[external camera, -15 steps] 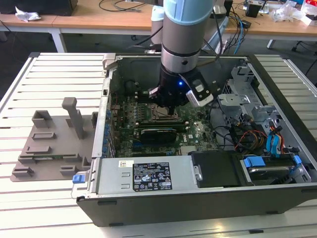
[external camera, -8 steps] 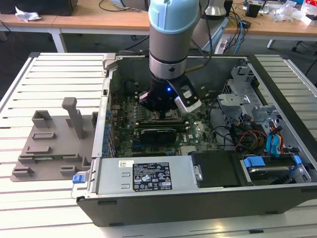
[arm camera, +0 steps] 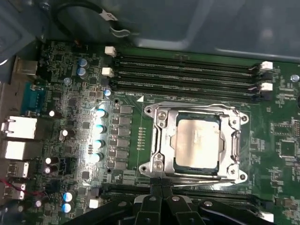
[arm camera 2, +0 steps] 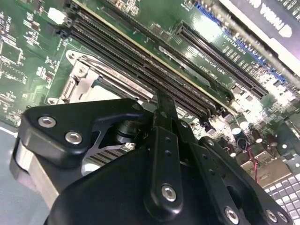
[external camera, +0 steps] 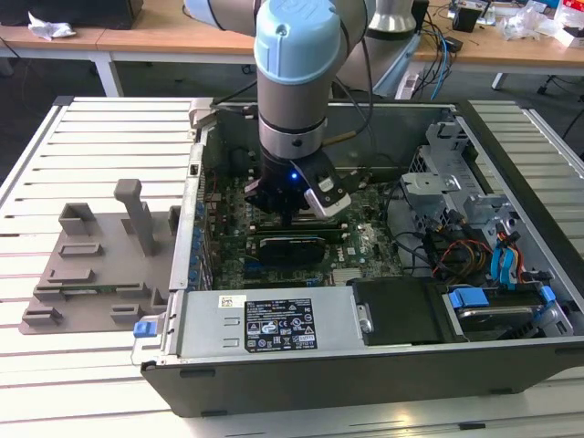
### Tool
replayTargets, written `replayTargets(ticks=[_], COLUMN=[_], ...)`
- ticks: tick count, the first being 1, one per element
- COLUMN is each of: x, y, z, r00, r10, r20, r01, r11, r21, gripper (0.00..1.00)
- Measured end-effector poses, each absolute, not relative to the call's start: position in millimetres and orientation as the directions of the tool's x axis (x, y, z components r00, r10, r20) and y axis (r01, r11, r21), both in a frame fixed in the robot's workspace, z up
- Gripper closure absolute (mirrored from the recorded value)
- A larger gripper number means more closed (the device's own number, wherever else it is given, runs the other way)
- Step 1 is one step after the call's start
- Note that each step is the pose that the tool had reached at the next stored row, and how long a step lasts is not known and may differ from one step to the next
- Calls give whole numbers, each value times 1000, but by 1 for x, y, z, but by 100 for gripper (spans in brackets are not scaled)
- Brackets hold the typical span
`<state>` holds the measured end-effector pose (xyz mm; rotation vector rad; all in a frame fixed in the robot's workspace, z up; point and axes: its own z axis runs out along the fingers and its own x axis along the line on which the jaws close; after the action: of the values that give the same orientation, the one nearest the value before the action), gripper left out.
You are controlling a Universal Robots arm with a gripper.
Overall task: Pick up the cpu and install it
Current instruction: 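Install the second cpu locking lever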
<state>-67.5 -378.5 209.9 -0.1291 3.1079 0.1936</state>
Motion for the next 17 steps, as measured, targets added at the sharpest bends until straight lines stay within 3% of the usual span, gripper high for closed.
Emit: replayTargets(ticks=[12,17], x=[-83,-72], y=[-368,-365], z=[204,209], r00=[-995,-995], r10=[-91,-93], r20=[-34,-25], r01=[-95,-95], r11=[986,994], r21=[137,56], gripper=[89,89])
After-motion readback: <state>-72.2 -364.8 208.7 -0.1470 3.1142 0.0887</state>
